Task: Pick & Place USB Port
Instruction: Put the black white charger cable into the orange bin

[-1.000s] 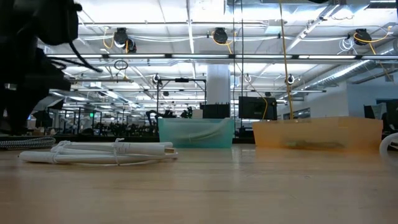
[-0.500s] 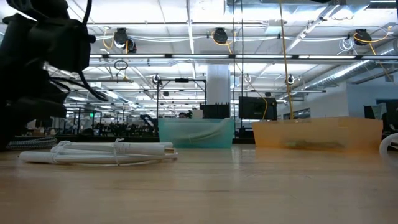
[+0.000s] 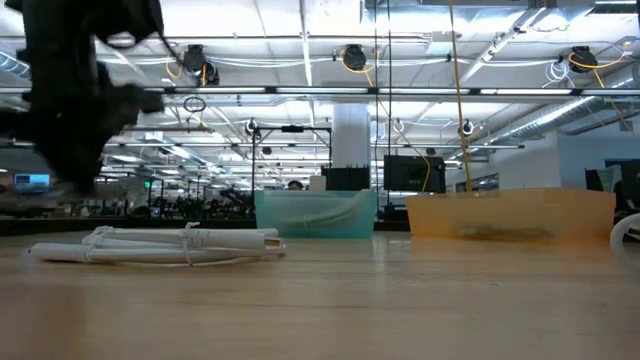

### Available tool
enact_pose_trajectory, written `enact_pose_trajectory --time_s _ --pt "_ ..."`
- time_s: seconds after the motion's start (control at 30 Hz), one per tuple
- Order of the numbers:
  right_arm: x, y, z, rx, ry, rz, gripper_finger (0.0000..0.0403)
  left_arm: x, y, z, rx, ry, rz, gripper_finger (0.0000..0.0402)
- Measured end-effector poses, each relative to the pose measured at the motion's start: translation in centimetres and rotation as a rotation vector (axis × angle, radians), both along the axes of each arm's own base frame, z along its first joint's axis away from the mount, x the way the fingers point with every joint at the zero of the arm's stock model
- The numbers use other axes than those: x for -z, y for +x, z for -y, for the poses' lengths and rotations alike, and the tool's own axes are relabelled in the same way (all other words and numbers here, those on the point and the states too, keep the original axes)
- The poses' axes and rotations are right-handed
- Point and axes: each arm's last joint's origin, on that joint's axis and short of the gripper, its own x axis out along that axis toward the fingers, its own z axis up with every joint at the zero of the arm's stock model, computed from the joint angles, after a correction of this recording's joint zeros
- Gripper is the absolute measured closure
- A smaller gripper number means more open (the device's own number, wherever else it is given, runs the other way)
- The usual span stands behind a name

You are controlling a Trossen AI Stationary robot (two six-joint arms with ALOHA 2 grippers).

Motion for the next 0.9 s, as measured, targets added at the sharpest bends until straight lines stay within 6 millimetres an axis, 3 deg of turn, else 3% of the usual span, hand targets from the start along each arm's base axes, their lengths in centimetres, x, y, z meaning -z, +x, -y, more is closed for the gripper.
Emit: enact_pose_trajectory --time_s 0.3,0.43,0.6,0.9 --pt "-2.3 1.1 1.2 0.063 0.105 0.222 0.0248 -10.7 5.1 1.8 0.157 0.429 0.782 0.0392" --pt "-3.4 1.4 2.1 0.097 0.17 0.317 0.0248 -14.7 7.2 2.7 0.24 0.629 1.008 0.0392" --pt "-4.4 1.7 3.1 0.136 0.208 0.414 0.0248 -16.8 9.8 3.7 0.332 0.676 1.087 0.0392" --pt "-4.4 2.1 4.2 0.173 0.158 0.434 0.0248 -16.8 14.5 6.2 0.474 0.567 1.119 0.0392"
